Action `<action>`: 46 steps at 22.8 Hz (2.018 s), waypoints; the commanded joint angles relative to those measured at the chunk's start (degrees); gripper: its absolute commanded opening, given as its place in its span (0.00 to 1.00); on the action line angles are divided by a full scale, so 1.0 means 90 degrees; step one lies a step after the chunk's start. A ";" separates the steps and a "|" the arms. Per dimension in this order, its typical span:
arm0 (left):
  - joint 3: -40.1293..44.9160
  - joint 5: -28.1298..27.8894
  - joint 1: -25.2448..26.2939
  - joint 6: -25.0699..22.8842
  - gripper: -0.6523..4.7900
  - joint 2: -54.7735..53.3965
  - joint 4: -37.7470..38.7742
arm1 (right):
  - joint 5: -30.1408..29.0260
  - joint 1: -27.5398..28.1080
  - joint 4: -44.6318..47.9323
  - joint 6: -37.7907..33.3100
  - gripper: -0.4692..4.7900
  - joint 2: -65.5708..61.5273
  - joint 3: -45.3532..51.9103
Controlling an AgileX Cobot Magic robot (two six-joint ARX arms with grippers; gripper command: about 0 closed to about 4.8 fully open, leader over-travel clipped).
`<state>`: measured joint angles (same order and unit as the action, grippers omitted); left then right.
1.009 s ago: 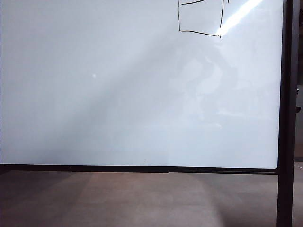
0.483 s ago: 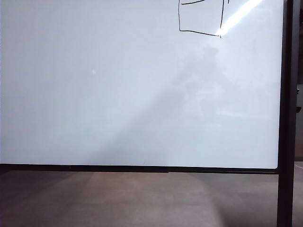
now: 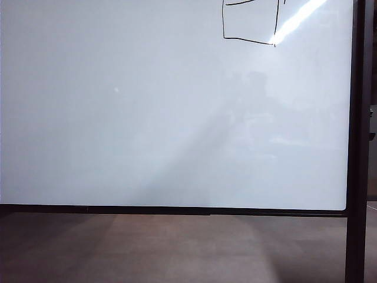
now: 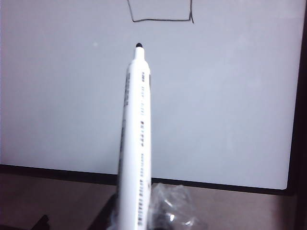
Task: Reach to the right to find the marker pen, pick it up, and write the number 8 on the whiteboard.
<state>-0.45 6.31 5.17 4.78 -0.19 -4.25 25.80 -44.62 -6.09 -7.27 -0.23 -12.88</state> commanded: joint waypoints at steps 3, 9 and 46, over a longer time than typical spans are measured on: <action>-0.0005 0.0041 -0.0002 0.0017 0.11 -0.0005 -0.0019 | -0.0306 -0.0005 0.0590 0.0170 0.08 0.0007 0.0415; -0.0005 0.0041 -0.0002 0.0019 0.11 -0.0005 -0.0010 | -0.1341 -0.0005 0.1188 0.0168 0.08 0.0010 0.0767; -0.0005 0.0041 -0.0002 0.0017 0.11 -0.0005 -0.0010 | -0.1263 0.0789 0.1236 0.0265 0.15 0.0010 0.1382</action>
<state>-0.45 6.46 5.17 4.80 -0.19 -3.81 14.31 -37.47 3.57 -5.02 -0.19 -0.47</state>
